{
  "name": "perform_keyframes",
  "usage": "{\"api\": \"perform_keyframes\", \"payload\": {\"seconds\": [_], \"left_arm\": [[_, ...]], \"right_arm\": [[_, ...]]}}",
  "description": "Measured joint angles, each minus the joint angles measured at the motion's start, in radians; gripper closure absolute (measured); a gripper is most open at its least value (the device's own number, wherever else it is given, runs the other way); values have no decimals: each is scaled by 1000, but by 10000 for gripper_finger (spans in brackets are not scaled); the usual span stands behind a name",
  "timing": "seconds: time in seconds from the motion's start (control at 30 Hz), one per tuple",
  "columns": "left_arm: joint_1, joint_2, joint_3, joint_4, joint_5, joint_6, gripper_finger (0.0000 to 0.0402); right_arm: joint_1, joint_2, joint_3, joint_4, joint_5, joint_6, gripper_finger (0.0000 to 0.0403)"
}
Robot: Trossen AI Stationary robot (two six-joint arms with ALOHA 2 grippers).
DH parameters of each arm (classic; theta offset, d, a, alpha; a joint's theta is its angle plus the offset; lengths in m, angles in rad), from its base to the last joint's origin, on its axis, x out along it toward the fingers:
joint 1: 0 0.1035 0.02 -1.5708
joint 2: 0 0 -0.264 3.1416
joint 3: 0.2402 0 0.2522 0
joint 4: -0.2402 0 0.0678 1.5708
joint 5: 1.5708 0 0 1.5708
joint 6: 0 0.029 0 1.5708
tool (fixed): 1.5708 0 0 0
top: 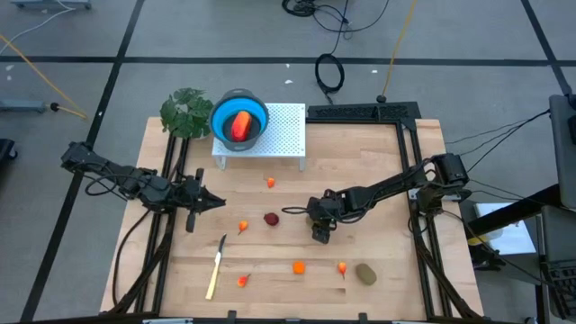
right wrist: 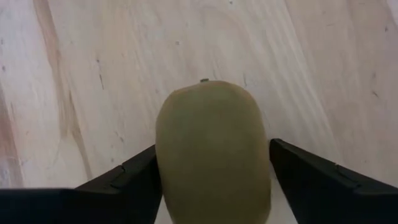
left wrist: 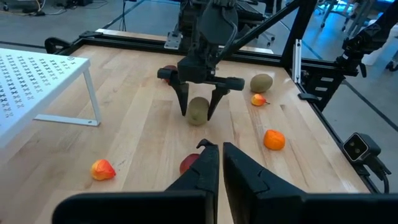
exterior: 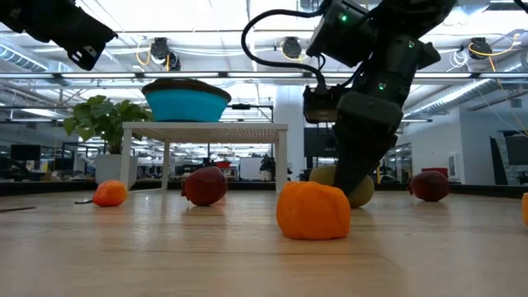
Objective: Pick & Place Fruit
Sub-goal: Put the top kiwi into the blue strainer bowl on the shelf
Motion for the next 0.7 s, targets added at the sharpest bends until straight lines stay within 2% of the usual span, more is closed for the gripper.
{"api": "perform_keyframes", "payload": {"seconds": [0.17, 0.27, 0.43, 0.7], "left_arm": [[0, 0, 0, 0, 0, 3, 380], [0, 0, 0, 0, 0, 5, 380], [0, 0, 0, -17, 0, 6, 380], [0, 0, 0, -44, 2, 7, 380]], "right_arm": [[0, -11, -2, -2, -4, 4, 174], [0, -41, -2, -4, -55, 20, 193], [0, -111, 0, 37, -102, 119, 205], [-1, -196, 0, 334, -115, 406, 200]]}}
